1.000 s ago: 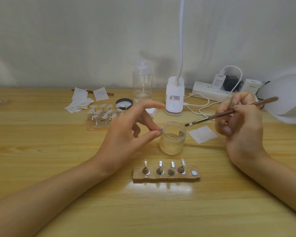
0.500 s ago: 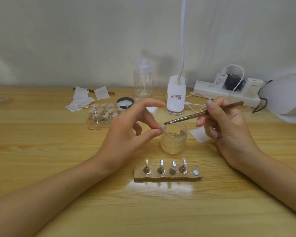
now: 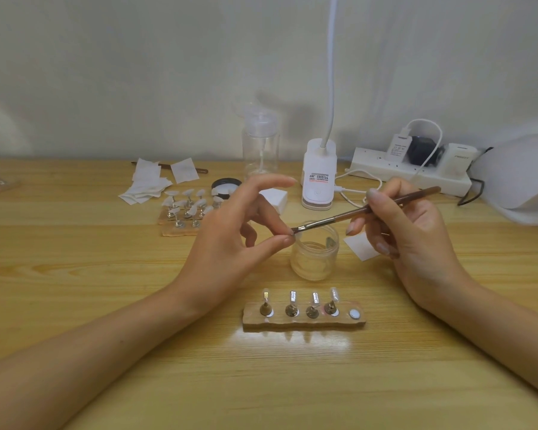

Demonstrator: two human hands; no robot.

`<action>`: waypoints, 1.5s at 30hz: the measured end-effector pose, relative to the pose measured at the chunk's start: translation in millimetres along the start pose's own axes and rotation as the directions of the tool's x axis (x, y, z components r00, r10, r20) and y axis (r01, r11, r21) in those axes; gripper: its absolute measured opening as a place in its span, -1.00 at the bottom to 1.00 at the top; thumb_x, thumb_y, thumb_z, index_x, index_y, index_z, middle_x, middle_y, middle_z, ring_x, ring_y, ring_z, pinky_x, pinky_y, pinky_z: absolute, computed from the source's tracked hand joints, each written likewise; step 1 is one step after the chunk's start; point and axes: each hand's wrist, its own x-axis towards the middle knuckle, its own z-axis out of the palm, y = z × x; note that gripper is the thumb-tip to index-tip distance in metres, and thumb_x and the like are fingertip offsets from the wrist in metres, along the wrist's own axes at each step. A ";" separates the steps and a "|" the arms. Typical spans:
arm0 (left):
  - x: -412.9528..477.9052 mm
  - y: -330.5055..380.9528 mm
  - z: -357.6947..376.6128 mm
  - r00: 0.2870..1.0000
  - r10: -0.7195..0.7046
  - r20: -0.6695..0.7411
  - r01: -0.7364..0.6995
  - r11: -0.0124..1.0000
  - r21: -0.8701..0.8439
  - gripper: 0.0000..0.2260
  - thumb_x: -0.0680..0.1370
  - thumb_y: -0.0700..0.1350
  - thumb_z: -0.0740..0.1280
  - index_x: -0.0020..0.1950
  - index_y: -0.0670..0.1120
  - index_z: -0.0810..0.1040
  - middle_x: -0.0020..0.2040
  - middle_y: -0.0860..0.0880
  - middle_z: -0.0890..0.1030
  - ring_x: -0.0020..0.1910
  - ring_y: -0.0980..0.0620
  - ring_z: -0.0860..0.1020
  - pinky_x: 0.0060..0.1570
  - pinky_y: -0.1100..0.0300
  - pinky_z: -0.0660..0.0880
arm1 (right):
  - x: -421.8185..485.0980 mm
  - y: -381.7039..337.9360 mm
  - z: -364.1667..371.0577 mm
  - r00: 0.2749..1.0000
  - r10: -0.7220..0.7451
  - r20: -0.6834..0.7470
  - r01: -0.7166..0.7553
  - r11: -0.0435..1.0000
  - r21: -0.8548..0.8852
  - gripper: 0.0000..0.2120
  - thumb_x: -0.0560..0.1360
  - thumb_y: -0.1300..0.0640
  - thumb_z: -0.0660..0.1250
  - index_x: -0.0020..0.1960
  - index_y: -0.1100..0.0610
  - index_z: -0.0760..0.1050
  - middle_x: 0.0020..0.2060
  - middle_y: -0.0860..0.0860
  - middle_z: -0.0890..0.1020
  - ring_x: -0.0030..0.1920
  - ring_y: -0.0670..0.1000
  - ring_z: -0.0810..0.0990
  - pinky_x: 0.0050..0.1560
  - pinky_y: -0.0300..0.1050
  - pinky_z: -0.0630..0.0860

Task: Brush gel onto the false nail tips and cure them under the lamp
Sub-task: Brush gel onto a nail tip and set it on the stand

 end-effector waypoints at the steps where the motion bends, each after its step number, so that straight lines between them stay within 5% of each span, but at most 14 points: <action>1: -0.1 -0.1 -0.2 1.000 -0.003 0.000 0.003 1.000 0.000 -0.48 0.50 -0.26 0.50 0.38 0.07 0.46 -0.18 0.10 0.66 -0.08 0.02 0.65 -0.25 0.04 0.52 | 0.2 0.4 -0.3 1.000 0.014 -0.023 -0.014 1.000 -0.006 -0.77 0.48 0.02 0.34 -0.20 0.12 0.34 -0.40 0.12 0.64 -0.58 -0.08 0.28 -0.54 -0.31 0.23; 17: 0.1 0.6 0.4 1.000 -0.017 -0.004 0.017 1.000 0.002 -0.48 0.50 -0.24 0.51 0.38 0.09 0.45 -0.18 0.06 0.67 -0.08 0.02 0.65 -0.28 0.01 0.48 | 0.6 -1.0 -1.0 1.000 -0.002 -0.023 0.003 1.000 0.031 -0.77 0.51 0.02 0.31 -0.22 0.08 0.33 -0.39 0.09 0.64 -0.57 -0.08 0.28 -0.51 -0.21 0.15; 45: 0.1 0.3 0.7 1.000 -0.027 -0.004 0.027 1.000 0.001 -0.49 0.50 -0.22 0.50 0.38 0.10 0.45 -0.19 0.06 0.65 -0.10 0.04 0.64 -0.30 -0.04 0.46 | 0.9 0.1 -2.2 0.998 0.006 -0.067 -0.007 1.000 -0.007 -0.76 0.50 0.01 0.33 -0.23 0.08 0.34 -0.42 0.10 0.63 -0.57 -0.07 0.28 -0.54 -0.33 0.24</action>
